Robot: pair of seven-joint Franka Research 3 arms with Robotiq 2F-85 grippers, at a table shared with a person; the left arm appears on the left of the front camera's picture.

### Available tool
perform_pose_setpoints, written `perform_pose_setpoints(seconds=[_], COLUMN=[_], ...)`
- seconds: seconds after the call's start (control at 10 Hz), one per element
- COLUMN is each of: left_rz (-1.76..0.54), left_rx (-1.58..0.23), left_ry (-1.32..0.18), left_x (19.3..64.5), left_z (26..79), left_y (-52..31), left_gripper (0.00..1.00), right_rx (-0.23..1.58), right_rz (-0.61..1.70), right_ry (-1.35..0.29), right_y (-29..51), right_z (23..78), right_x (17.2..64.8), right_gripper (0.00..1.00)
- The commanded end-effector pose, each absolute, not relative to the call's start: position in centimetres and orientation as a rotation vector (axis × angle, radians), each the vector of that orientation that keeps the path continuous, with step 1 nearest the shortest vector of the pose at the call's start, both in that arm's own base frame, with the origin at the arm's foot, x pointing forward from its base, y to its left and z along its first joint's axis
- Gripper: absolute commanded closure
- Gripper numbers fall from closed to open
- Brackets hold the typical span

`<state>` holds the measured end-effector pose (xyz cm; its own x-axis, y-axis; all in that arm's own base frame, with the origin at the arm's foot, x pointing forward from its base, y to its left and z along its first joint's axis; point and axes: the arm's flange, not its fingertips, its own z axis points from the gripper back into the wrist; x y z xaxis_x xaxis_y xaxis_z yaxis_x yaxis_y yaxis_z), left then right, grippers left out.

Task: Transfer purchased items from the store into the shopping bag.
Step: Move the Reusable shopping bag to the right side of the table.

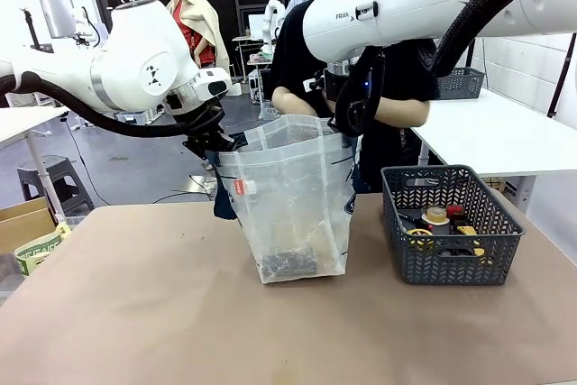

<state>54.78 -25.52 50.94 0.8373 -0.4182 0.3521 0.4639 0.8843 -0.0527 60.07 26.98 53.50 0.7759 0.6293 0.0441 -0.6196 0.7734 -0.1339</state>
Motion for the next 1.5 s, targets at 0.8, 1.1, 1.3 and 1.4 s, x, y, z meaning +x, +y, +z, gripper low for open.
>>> perform_pose_setpoints(seconds=[0.8,1.1,1.3,1.4], left_rz=[-0.466,-0.466,-0.466,-0.466], left_rx=[-0.137,-0.137,-0.137,-0.137], left_ry=[-0.341,-0.341,-0.341,-0.341], left_x=[54.84,54.84,54.84,54.84], left_z=[50.96,50.96,50.96,50.96], left_y=[-25.36,-25.36,-25.36,-25.36], left_gripper=[1.00,1.00,1.00,1.00], right_rx=[-0.115,-0.115,-0.115,-0.115], right_rz=[0.676,0.676,0.676,0.676], right_ry=[-0.087,-0.087,-0.087,-0.087], right_y=[26.89,26.89,26.89,26.89], right_z=[53.59,53.59,53.59,53.59], right_x=[60.04,60.04,60.04,60.04], right_gripper=[1.00,1.00,1.00,1.00])
